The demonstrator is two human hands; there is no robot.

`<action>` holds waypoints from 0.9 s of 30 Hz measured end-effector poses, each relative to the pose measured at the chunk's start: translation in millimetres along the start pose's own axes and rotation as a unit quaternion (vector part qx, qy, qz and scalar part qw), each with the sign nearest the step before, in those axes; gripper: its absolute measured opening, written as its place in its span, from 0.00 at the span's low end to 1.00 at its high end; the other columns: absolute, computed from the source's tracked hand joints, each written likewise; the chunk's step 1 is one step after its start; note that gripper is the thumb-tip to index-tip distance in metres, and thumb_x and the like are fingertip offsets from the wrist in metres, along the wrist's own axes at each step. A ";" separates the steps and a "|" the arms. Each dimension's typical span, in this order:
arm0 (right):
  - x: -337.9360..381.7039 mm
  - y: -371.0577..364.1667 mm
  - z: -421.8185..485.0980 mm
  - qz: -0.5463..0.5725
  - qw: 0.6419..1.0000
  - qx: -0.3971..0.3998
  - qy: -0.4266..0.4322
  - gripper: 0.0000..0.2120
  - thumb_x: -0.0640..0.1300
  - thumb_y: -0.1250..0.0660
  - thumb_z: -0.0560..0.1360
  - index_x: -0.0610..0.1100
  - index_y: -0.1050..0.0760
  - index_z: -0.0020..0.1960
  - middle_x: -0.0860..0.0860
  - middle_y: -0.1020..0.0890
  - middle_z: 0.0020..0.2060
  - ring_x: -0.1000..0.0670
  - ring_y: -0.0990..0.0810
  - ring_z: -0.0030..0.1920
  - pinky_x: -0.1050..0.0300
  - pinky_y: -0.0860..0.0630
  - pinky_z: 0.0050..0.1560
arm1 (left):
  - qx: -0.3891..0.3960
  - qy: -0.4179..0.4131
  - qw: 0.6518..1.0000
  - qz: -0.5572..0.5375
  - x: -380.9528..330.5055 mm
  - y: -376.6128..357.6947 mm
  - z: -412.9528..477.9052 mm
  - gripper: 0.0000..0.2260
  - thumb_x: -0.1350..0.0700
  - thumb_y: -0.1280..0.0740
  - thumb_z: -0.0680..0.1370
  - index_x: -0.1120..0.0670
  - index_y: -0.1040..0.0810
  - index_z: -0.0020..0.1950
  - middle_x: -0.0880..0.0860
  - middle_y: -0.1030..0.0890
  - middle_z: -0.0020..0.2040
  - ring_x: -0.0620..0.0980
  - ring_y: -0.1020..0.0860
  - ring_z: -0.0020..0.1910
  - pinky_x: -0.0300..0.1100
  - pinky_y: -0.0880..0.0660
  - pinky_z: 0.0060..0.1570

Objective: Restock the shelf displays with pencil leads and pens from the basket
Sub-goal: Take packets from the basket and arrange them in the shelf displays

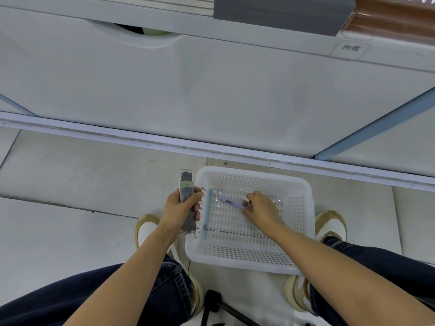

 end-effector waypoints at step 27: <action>167.7 333.0 -94.9 0.463 0.847 -0.032 0.257 0.19 0.50 0.48 0.84 0.43 0.23 0.46 0.52 0.23 0.37 0.55 0.27 0.38 0.60 0.28 0.43 | 0.040 -0.266 0.962 -0.039 -239.2 -79.9 -123.5 0.06 0.53 0.30 0.77 0.56 0.19 0.49 0.51 0.14 0.47 0.45 0.29 0.25 0.38 0.24 0.32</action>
Point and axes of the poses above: each hand's wrist, its own z-axis towards the middle knuckle, its own y-axis out of the back of the hand, x = y × z, the point moved 4 cm from there along z, towards the middle knuckle
